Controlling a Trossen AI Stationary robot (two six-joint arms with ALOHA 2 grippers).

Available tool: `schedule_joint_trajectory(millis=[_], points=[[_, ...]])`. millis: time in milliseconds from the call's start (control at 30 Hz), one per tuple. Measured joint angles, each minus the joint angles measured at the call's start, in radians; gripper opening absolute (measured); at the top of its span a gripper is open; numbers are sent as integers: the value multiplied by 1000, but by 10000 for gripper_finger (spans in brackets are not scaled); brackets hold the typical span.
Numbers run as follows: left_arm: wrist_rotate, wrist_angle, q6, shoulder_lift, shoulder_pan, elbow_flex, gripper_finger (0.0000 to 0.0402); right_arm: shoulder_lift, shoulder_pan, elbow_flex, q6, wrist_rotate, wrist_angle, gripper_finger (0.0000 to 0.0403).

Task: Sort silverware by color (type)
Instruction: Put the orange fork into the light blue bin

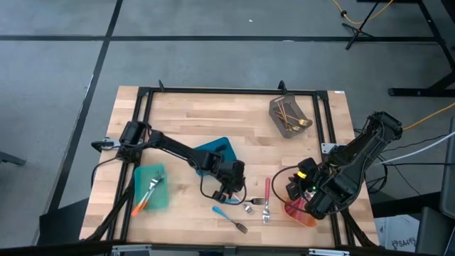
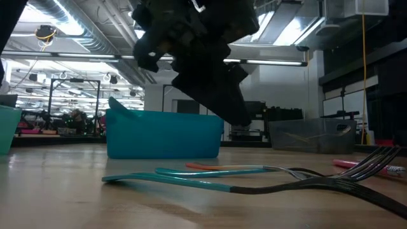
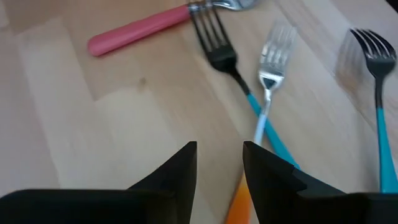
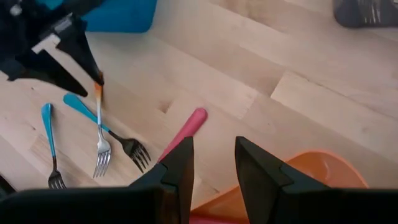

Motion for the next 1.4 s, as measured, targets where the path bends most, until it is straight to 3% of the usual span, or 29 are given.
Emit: schedule_joint_trajectory(millis=[567, 1400], points=[[96, 59, 18, 75, -18, -1, 124, 0, 0, 0, -51, 42, 4, 104], [124, 63, 24, 118, -7, -1, 123, 0, 0, 0, -184, 86, 8, 104]])
